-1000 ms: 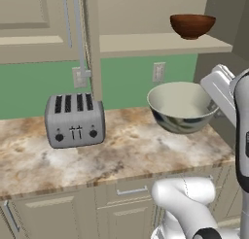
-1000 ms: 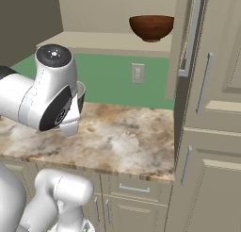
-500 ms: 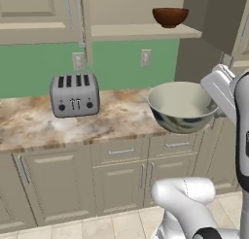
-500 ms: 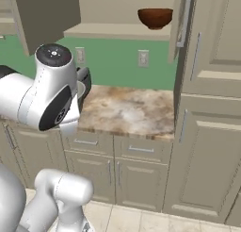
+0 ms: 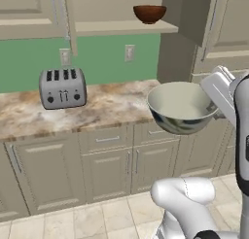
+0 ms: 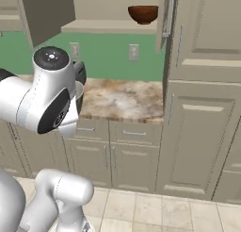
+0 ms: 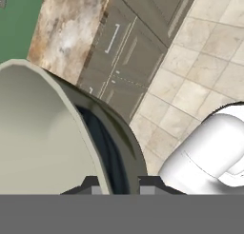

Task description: Move the bowls from the cabinet to the plates on the dining table.

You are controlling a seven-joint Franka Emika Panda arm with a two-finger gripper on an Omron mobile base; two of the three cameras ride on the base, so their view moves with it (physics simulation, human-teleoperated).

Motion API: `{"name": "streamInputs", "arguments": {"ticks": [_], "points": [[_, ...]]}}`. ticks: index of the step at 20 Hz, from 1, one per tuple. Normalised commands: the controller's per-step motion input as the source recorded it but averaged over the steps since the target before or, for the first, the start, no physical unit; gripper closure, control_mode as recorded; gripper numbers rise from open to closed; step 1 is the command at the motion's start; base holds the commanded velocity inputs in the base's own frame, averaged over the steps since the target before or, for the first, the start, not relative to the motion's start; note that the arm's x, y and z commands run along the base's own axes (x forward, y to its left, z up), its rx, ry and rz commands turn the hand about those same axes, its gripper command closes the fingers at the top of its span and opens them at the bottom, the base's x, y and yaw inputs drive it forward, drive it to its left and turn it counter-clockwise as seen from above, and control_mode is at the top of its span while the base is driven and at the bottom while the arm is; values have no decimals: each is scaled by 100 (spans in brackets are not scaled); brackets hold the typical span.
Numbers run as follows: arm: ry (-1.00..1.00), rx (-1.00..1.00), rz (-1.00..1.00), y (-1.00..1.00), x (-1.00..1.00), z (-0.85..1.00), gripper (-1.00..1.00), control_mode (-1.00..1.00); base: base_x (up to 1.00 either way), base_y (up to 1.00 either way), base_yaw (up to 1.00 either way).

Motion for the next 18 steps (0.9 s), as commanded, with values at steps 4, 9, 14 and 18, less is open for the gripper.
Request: {"name": "streamInputs", "arguments": {"ticks": [4,9,14,18], "points": [[0,0,0,0,0,0,100,100,-1,-55,-50],[0,0,0,0,0,0,100,100,0,-47,-68],[0,0,0,0,0,0,100,100,0,-43,-71],[0,0,0,0,0,0,100,100,-7,-32,-57]]}}
